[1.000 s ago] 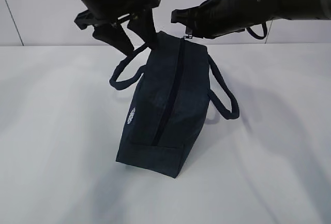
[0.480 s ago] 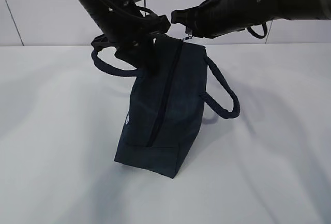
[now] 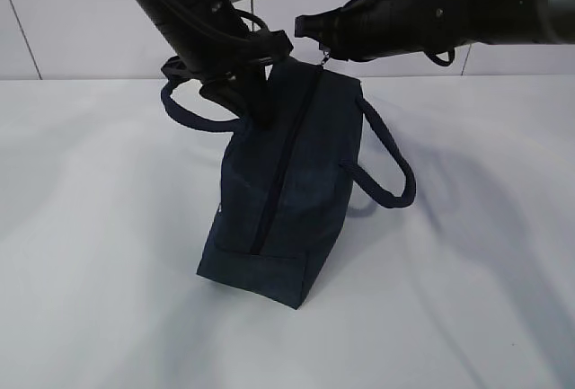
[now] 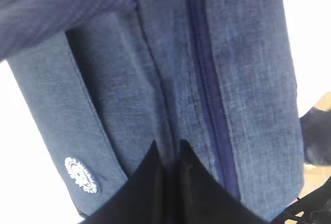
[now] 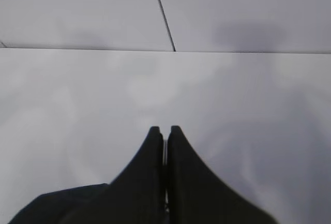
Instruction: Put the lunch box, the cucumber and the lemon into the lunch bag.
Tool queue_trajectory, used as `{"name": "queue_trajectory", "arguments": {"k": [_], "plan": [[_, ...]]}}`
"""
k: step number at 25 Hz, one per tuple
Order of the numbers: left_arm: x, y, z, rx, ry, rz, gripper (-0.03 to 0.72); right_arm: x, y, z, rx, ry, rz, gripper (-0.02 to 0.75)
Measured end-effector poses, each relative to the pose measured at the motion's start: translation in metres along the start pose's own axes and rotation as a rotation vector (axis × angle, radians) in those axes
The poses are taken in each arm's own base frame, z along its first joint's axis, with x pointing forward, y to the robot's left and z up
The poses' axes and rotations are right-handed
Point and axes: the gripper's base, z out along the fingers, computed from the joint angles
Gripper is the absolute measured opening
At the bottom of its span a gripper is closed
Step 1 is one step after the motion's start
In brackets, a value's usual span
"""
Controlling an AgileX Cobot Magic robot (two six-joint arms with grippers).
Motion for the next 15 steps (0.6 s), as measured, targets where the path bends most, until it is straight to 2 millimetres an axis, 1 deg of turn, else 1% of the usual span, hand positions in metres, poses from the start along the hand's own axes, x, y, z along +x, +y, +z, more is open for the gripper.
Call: {"name": "queue_trajectory", "arguments": {"k": [5,7,10,12,15], "plan": [[0.001,-0.004,-0.008,0.0,-0.017,0.011,-0.009,-0.001,-0.01,0.017,0.021,0.014,0.016,0.0],[0.0,-0.005,-0.01,0.002,-0.027,0.012,-0.009,-0.005,-0.012,0.022,0.026,0.018,0.024,0.0],[0.0,-0.009,-0.008,0.003,-0.036,0.023,-0.009,-0.005,-0.015,0.033,0.042,0.083,0.047,0.0],[0.001,-0.013,-0.007,0.0,-0.034,0.036,-0.009,-0.005,-0.016,0.037,0.049,0.131,0.071,0.0],[0.002,-0.014,-0.005,-0.016,-0.025,0.051,-0.009,-0.009,-0.015,0.036,0.05,0.189,0.103,0.0]]}}
